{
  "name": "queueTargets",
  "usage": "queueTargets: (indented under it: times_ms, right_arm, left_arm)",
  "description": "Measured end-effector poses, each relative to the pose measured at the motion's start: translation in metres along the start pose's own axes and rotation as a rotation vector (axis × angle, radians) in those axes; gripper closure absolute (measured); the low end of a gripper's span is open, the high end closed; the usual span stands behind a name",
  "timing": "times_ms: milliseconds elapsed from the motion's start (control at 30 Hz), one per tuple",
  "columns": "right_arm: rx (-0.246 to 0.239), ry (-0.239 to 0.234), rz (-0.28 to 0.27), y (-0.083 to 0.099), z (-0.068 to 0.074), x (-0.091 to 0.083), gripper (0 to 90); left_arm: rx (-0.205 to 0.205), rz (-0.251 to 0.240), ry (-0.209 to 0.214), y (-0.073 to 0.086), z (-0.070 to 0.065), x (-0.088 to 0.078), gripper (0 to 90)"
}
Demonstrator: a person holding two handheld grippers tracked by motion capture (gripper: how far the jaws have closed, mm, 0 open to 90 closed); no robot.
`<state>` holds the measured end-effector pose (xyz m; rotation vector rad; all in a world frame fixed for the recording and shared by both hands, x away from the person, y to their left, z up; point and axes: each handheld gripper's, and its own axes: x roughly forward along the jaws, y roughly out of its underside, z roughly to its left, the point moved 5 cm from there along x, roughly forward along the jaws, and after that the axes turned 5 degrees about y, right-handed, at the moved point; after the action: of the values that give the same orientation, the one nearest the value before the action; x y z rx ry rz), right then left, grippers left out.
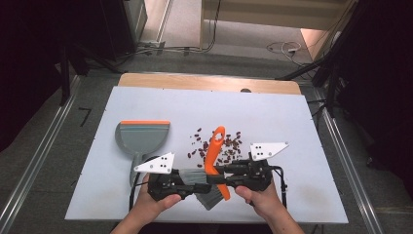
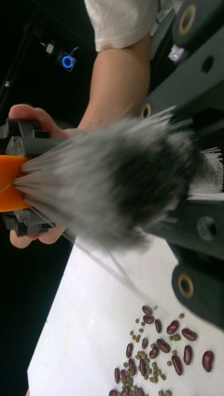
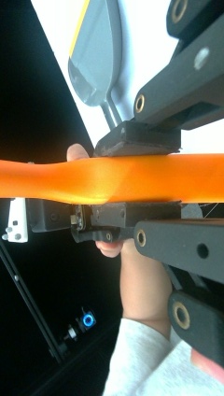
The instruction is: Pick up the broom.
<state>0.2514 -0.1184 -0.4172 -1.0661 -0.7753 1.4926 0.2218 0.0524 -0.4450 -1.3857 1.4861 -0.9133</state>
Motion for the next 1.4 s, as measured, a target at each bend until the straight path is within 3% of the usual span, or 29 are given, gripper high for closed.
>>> queueTargets:
  times_ms: [133, 167, 200, 233, 267, 300, 333, 433, 533, 567, 600, 700, 733, 800, 833, 933, 1067, 1133, 1300, 1400]
  right_arm:
    - [0.016, 0.035, -0.008, -0.003, -0.001, -0.001, 69.4]
    - [0.025, 0.054, -0.013, -0.004, -0.002, -0.003, 69.3]
    - [0.025, 0.054, -0.013, -0.004, -0.002, -0.003, 69.3]
    - [0.047, 0.089, -0.023, -0.006, -0.006, -0.008, 69.3]
    - [0.046, 0.122, -0.020, -0.007, -0.009, -0.011, 69.3]
    - [0.046, 0.122, -0.020, -0.007, -0.009, -0.011, 69.3]
    - [0.049, 0.195, -0.005, -0.008, -0.015, -0.016, 69.3]
    - [0.051, 0.284, 0.006, -0.008, -0.021, -0.024, 69.3]
    - [0.047, 0.333, 0.012, -0.010, -0.024, -0.029, 69.3]
    - [0.022, 0.384, 0.034, -0.011, -0.025, -0.033, 69.3]
    - [0.022, 0.384, 0.034, -0.011, -0.025, -0.033, 69.3]
    - [-0.017, 0.489, 0.073, -0.015, -0.030, -0.041, 69.3]
    - [-0.017, 0.489, 0.073, -0.015, -0.030, -0.041, 69.3]
    - [-0.024, 0.532, 0.085, -0.017, -0.034, -0.046, 69.3]
    - [-0.036, 0.581, 0.095, -0.019, -0.040, -0.052, 69.3]
    - [-0.050, 0.659, 0.129, -0.021, -0.051, -0.061, 69.3]
    - [-0.060, 0.722, 0.179, -0.023, -0.062, -0.065, 69.3]
    - [-0.074, 0.781, 0.223, -0.026, -0.073, -0.068, 69.3]
    - [-0.090, 0.846, 0.269, -0.033, -0.088, -0.072, 69.2]
    - [-0.057, 0.863, 0.304, -0.039, -0.100, -0.074, 69.2]
  left_arm:
    - [-0.001, 0.004, -0.020, 0.001, 0.002, -0.002, 59.7]
    - [0.007, 0.007, -0.038, 0.001, 0.003, -0.003, 51.0]
    - [0.015, 0.006, -0.076, 0.002, 0.004, -0.005, 51.0]
    - [0.022, 0.013, -0.115, 0.002, 0.005, -0.008, 38.0]
    - [0.022, 0.013, -0.115, 0.002, 0.005, -0.008, 33.5]
    - [0.025, 0.011, -0.132, 0.002, 0.005, -0.010, 33.5]
    - [0.027, 0.015, -0.153, 0.002, 0.006, -0.012, 25.6]
    - [0.017, 0.011, -0.231, 0.004, 0.010, -0.024, 15.9]
    - [0.009, 0.003, -0.266, 0.006, 0.013, -0.032, 12.0]
    - [0.009, -0.001, -0.280, 0.006, 0.013, -0.036, 7.4]
    - [0.011, -0.001, -0.294, 0.006, 0.013, -0.039, 7.4]
    - [0.022, -0.014, -0.322, 0.005, 0.012, -0.051, 0.2]
    - [0.024, -0.020, -0.338, 0.005, 0.013, -0.055, 0.2]
    - [0.033, -0.020, -0.370, 0.003, 0.013, -0.063, 0.1]
    - [0.035, -0.021, -0.380, 0.003, 0.013, -0.067, 0.1]
    - [0.035, -0.035, -0.414, 0.006, 0.014, -0.076, 0.1]
    - [0.044, -0.028, -0.461, 0.013, 0.016, -0.083, 0.1]
    - [0.047, -0.013, -0.475, 0.016, 0.017, -0.085, 0.1]
    - [0.040, -0.002, -0.492, 0.021, 0.020, -0.089, 0.2]
    - [0.037, -0.006, -0.515, 0.023, 0.021, -0.092, 0.2]
